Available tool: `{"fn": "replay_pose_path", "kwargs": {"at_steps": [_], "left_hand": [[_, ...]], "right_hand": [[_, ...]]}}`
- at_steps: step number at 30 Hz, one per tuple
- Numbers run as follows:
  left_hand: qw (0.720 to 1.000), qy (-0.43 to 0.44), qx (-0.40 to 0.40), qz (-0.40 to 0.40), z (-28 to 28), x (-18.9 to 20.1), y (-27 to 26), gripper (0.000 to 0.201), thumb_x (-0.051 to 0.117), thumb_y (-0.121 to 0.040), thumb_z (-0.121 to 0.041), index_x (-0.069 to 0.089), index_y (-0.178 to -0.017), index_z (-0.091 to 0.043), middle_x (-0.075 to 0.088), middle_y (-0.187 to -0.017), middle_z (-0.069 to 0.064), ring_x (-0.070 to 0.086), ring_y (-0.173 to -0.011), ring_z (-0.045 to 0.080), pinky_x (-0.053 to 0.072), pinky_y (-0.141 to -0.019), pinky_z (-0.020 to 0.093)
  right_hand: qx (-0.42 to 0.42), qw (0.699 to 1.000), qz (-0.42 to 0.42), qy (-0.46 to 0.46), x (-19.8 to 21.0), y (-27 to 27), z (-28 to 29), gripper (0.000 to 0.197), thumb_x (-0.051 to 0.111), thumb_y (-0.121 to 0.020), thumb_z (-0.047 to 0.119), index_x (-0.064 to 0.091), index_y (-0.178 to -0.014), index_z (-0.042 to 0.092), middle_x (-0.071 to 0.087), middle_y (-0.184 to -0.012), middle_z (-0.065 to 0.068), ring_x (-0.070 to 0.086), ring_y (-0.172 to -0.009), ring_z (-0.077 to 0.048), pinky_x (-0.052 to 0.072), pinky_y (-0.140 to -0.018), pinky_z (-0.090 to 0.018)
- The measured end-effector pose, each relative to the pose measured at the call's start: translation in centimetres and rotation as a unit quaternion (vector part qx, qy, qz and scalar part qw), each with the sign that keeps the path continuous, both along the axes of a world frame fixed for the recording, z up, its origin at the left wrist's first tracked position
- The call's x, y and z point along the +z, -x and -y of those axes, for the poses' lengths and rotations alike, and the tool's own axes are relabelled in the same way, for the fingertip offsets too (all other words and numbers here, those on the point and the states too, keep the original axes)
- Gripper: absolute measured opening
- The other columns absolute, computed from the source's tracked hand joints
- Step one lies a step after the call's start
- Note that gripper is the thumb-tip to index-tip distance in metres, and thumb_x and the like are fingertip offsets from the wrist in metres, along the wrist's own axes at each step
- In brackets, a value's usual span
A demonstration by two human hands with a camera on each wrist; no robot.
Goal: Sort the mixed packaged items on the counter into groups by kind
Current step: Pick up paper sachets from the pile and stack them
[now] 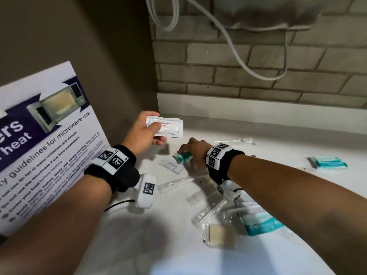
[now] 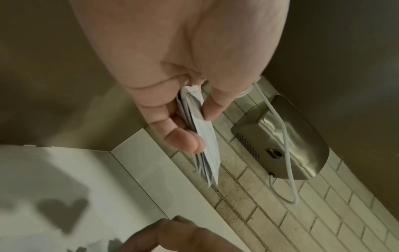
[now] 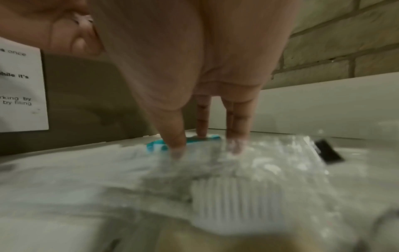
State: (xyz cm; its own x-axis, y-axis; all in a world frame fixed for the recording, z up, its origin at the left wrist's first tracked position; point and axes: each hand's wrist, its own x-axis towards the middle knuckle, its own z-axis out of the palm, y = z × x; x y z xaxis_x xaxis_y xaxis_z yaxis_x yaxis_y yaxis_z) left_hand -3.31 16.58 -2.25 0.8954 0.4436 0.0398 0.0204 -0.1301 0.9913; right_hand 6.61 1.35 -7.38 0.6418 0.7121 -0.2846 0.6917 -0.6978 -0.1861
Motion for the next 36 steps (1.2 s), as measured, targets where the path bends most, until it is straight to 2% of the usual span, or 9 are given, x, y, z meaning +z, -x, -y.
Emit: {"fn": "replay_pose_path", "kwargs": {"at_steps": [5,9,13,16,21,26,29,33,36], "left_hand": [[1.000,-0.006,-0.013,-0.012,0.4,-0.4,-1.1,0.019,0.045,-0.098,-0.005,0.046,-0.112,-0.017,0.064,-0.099,0.013,0.062,-0.060,0.020,0.052,-0.049,0.021],[1.000,-0.006,-0.023,-0.013,0.8,-0.4,-1.4,0.019,0.045,-0.098,-0.005,0.045,-0.114,-0.015,0.064,-0.098,0.012,0.062,-0.062,0.021,0.053,-0.049,0.021],[0.999,-0.002,-0.038,-0.012,1.0,-0.1,-1.3,0.021,0.044,-0.099,-0.005,0.045,-0.117,-0.014,0.065,-0.096,0.008,0.062,-0.062,0.020,0.052,-0.048,0.019],[0.999,0.000,-0.041,-0.002,1.2,-0.1,-1.3,0.020,0.044,-0.098,-0.005,0.046,-0.116,-0.014,0.065,-0.094,0.008,0.063,-0.057,0.017,0.052,-0.048,0.020],[0.998,0.015,-0.051,0.016,2.4,0.0,-1.6,0.020,0.043,-0.098,-0.001,0.045,-0.114,-0.012,0.063,-0.092,0.009,0.062,-0.046,0.010,0.052,-0.046,0.021],[0.997,0.020,-0.071,0.007,3.8,0.2,-2.1,0.021,0.044,-0.096,-0.002,0.047,-0.114,-0.013,0.062,-0.095,0.012,0.062,-0.049,0.013,0.052,-0.046,0.022],[0.995,0.022,-0.095,0.000,5.2,0.3,-2.7,0.020,0.044,-0.096,-0.003,0.048,-0.113,-0.015,0.063,-0.097,0.011,0.062,-0.052,0.015,0.052,-0.048,0.023],[0.991,0.027,-0.128,-0.007,7.4,0.3,-3.4,0.021,0.045,-0.096,-0.004,0.051,-0.102,-0.023,0.065,-0.096,0.010,0.063,-0.055,0.018,0.052,-0.049,0.024],[0.989,0.019,-0.146,-0.013,9.1,0.1,-4.2,0.019,0.045,-0.096,-0.005,0.051,-0.106,-0.020,0.065,-0.098,0.012,0.063,-0.059,0.021,0.052,-0.051,0.025]], "right_hand": [[0.019,0.998,-0.049,-0.028,-0.4,-1.0,1.6,0.048,0.064,-0.086,0.009,0.056,-0.128,0.030,0.047,-0.126,-0.006,0.058,-0.110,-0.030,0.046,-0.101,-0.039],[0.021,0.999,-0.028,-0.025,-0.1,-1.1,2.0,0.039,0.065,-0.085,0.015,0.054,-0.121,0.025,0.058,-0.114,-0.006,0.061,-0.103,-0.028,0.050,-0.090,-0.037],[0.005,0.998,-0.026,-0.054,1.1,-1.8,3.3,0.054,0.069,-0.084,0.013,0.046,-0.132,0.016,0.060,-0.123,-0.008,0.060,-0.105,-0.024,0.041,-0.081,-0.022],[-0.020,0.996,-0.015,-0.083,3.0,-2.3,5.5,0.059,0.070,-0.082,0.015,0.044,-0.136,0.012,0.058,-0.127,-0.007,0.058,-0.102,-0.019,0.036,-0.078,-0.018],[-0.070,0.994,0.032,-0.075,5.9,-2.8,9.8,0.055,0.074,-0.077,0.025,0.056,-0.128,0.015,0.057,-0.122,-0.006,0.057,-0.102,-0.021,0.040,-0.079,-0.023],[-0.141,0.989,0.044,-0.028,7.0,-2.4,14.7,0.051,0.076,-0.075,0.030,0.057,-0.120,0.015,0.061,-0.118,-0.004,0.054,-0.091,-0.021,0.043,-0.078,-0.027],[-0.199,0.978,0.057,0.009,6.2,-2.9,17.6,0.051,0.077,-0.074,0.030,0.057,-0.118,0.014,0.063,-0.117,-0.008,0.058,-0.097,-0.027,0.046,-0.080,-0.030],[-0.288,0.954,0.067,0.056,4.1,-3.5,20.9,0.051,0.075,-0.075,0.028,0.055,-0.119,0.013,0.060,-0.117,-0.010,0.058,-0.097,-0.029,0.046,-0.077,-0.030],[-0.327,0.941,0.059,0.071,3.1,-3.7,23.1,0.051,0.074,-0.076,0.024,0.053,-0.122,0.011,0.057,-0.119,-0.011,0.060,-0.103,-0.031,0.048,-0.078,-0.032]]}}
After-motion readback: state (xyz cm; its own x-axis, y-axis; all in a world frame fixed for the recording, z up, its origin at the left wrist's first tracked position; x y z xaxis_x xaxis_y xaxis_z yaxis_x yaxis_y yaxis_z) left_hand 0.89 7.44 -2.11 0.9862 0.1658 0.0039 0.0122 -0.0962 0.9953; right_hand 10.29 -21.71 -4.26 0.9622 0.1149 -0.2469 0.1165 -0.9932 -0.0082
